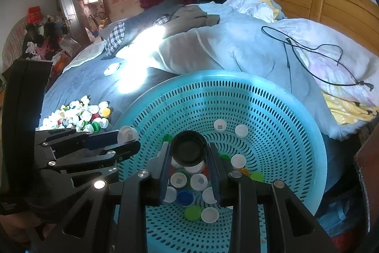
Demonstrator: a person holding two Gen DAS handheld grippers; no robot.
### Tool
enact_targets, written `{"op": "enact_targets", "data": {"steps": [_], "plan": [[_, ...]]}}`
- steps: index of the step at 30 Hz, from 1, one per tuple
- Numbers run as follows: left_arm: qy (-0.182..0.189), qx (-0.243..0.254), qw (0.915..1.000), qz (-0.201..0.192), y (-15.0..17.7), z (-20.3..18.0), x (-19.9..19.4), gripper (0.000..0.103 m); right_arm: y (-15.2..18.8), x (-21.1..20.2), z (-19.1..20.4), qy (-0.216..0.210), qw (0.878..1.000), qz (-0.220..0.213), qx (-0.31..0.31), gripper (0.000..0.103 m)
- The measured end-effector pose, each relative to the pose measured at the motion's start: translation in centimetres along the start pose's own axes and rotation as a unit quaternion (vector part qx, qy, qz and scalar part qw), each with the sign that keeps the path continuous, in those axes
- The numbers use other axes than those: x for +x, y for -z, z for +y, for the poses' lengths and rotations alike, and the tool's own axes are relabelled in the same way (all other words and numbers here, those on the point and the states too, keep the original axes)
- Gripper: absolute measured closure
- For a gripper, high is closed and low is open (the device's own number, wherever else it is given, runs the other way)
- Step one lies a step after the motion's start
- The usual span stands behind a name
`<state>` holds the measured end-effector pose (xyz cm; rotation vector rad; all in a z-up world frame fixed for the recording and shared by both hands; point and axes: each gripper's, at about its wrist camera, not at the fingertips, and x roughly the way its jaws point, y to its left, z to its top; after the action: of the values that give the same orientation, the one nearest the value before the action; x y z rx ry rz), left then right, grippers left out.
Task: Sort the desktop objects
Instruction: 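Open both tools to drop the caps into the basket, then move both tools back to the pile and reach among the caps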
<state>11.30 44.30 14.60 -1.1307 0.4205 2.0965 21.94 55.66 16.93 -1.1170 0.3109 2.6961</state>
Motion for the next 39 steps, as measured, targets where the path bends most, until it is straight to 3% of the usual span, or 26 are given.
{"op": "enact_targets", "data": {"steps": [3,5,6,13,16,21,26,31,33,34,36,39], "plan": [[0.0,-0.005,1.0,-0.005,0.0,0.2,-0.2,0.073,0.0,0.1,0.0,0.005,1.0,-0.001,-0.001,0.068],[-0.005,-0.009,0.9999,-0.01,0.0,0.4,-0.4,0.064,0.0,0.0,-0.1,0.008,1.0,-0.006,0.001,0.05],[-0.005,-0.01,0.9999,-0.011,0.0,0.5,-0.4,0.063,0.0,-0.1,0.0,0.01,1.0,-0.009,0.001,0.048],[-0.002,-0.017,0.9997,-0.016,1.0,2.7,-0.6,0.063,-0.1,-0.2,0.4,0.002,1.0,-0.013,-0.001,0.048],[-0.022,-0.046,0.9987,-0.002,2.5,6.6,0.2,0.063,0.3,-0.1,1.2,-0.009,1.0,-0.014,-0.004,0.047],[-0.081,-0.112,0.9902,0.018,5.5,17.0,0.8,0.063,0.6,1.1,4.0,-0.034,0.999,-0.003,-0.025,0.047],[-0.16,-0.183,0.9695,0.033,5.6,30.9,1.4,0.063,1.1,2.6,8.0,-0.06,0.996,0.011,-0.067,0.047],[-0.174,-0.227,0.9542,0.086,5.3,41.4,5.1,0.063,2.1,4.7,11.1,-0.069,0.992,0.038,-0.101,0.042],[-0.168,-0.234,0.9522,0.102,5.6,43.3,6.8,0.062,2.5,5.6,11.8,-0.069,0.991,0.052,-0.104,0.042],[-0.156,-0.236,0.9536,0.103,6.0,43.6,7.5,0.055,2.7,5.9,12.1,-0.069,0.99,0.057,-0.105,0.042],[-0.153,-0.226,0.9554,0.115,6.8,43.3,8.5,0.054,2.9,6.6,12.9,-0.069,0.989,0.067,-0.111,0.042],[-0.164,-0.203,0.9608,0.094,8.7,41.9,7.7,0.054,3.0,7.2,14.2,-0.07,0.988,0.071,-0.118,0.04]]}}
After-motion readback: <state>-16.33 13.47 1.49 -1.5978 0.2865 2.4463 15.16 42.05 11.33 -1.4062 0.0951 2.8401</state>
